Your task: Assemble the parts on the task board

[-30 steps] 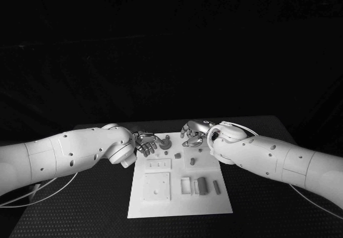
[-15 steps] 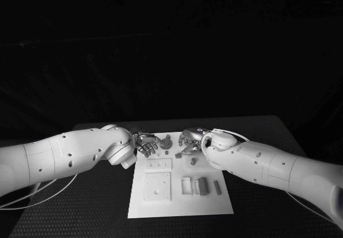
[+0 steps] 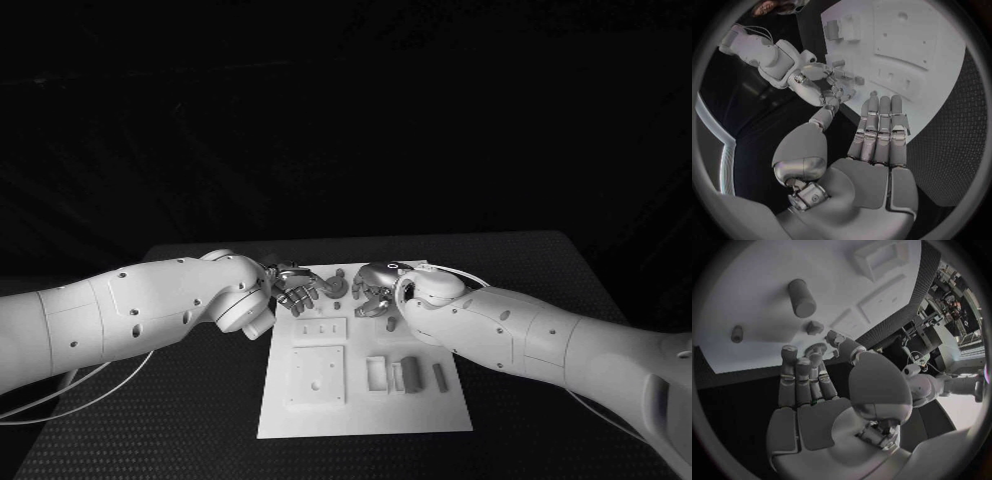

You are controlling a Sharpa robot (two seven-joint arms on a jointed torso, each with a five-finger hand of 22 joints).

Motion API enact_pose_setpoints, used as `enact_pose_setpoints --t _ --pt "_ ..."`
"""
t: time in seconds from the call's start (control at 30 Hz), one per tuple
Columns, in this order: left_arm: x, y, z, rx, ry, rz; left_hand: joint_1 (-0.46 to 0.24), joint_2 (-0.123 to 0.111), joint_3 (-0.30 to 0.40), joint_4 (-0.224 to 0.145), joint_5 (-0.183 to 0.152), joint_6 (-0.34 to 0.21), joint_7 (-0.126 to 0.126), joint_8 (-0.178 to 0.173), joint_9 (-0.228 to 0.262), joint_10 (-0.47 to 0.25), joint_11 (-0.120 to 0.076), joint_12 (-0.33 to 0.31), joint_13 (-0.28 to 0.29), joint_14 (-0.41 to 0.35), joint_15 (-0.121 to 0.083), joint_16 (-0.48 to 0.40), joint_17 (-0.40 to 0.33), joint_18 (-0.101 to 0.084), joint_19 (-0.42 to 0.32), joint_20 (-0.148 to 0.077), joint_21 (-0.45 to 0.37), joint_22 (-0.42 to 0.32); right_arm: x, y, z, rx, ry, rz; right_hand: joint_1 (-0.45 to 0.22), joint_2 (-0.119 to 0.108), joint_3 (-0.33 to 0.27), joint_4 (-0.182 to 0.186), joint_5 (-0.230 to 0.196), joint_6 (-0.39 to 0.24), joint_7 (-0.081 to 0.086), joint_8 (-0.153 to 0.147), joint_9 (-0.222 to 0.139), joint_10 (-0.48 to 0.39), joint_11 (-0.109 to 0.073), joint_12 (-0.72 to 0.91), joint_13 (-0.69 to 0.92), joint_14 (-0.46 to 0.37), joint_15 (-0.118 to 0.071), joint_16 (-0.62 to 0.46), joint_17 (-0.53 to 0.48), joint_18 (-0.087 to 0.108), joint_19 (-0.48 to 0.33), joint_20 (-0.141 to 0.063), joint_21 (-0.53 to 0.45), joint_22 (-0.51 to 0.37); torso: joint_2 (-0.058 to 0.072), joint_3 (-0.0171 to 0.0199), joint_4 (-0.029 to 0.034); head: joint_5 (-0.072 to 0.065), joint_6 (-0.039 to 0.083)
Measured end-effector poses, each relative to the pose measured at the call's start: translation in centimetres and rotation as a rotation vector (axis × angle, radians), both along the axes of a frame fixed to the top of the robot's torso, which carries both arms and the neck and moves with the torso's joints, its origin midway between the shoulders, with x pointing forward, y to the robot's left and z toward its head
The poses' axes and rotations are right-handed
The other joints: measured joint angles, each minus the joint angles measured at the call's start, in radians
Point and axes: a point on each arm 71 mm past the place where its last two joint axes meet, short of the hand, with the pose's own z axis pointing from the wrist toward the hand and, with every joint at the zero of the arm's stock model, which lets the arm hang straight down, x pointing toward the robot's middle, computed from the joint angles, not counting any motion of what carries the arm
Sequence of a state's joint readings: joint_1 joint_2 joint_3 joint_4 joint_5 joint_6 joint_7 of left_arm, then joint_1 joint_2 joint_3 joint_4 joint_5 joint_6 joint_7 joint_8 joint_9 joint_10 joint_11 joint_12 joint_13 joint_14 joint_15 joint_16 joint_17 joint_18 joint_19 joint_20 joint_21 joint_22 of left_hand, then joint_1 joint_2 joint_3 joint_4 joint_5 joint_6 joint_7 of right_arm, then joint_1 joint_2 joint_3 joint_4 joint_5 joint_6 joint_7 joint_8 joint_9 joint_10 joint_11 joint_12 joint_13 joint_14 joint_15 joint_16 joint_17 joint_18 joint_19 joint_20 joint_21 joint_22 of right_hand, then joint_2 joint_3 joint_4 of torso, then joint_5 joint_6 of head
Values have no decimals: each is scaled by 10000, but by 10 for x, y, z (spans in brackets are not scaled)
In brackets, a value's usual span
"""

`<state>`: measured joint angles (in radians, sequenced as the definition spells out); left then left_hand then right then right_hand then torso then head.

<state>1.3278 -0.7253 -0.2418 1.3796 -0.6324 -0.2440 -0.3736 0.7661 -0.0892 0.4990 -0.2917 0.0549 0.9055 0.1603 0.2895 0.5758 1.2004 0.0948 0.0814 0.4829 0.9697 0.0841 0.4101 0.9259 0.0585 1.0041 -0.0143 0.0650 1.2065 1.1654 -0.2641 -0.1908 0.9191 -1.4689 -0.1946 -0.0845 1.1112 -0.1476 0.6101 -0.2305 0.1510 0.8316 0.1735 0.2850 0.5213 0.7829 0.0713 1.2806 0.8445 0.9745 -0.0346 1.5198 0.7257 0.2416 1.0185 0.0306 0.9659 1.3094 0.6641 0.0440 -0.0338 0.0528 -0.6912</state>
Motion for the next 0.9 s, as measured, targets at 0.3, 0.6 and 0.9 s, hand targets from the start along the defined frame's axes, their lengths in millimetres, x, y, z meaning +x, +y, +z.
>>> enact_pose_setpoints --t 0.3,0.6,0.9 --pt "0 -2 4 -43 -69 -65 71 -8 -24 23 0 0 0 0 11 0 0 44 6 0 0 0 -11 -5 0 0 0 -30 1 -3 -5 -296 -24 -44 0 0 28 -28 0 -34 31 -1 -1 0 0 -1 4 11 11 0 9 0 -1 1 0 0 6 -7 2 41 -104" --pt "1 -1 5 -46 -82 -45 130 -29 -22 22 0 0 0 0 10 -35 -35 58 5 0 0 0 -21 -45 0 0 1 -41 2 -8 -7 -471 36 -62 0 0 27 -82 0 -35 30 -1 -1 0 0 -1 8 10 12 0 9 0 -24 -18 42 0 -4 -6 -15 84 -168" --pt "2 -1 5 -45 -95 -47 130 -29 -50 -6 0 0 0 0 9 -35 -35 58 4 1 0 0 -25 -47 0 0 1 -48 0 -3 -9 -581 126 55 41 41 55 -165 0 -35 29 -2 9 0 1 -2 7 6 17 0 17 0 -42 -33 42 0 -1 -6 -24 60 -181"
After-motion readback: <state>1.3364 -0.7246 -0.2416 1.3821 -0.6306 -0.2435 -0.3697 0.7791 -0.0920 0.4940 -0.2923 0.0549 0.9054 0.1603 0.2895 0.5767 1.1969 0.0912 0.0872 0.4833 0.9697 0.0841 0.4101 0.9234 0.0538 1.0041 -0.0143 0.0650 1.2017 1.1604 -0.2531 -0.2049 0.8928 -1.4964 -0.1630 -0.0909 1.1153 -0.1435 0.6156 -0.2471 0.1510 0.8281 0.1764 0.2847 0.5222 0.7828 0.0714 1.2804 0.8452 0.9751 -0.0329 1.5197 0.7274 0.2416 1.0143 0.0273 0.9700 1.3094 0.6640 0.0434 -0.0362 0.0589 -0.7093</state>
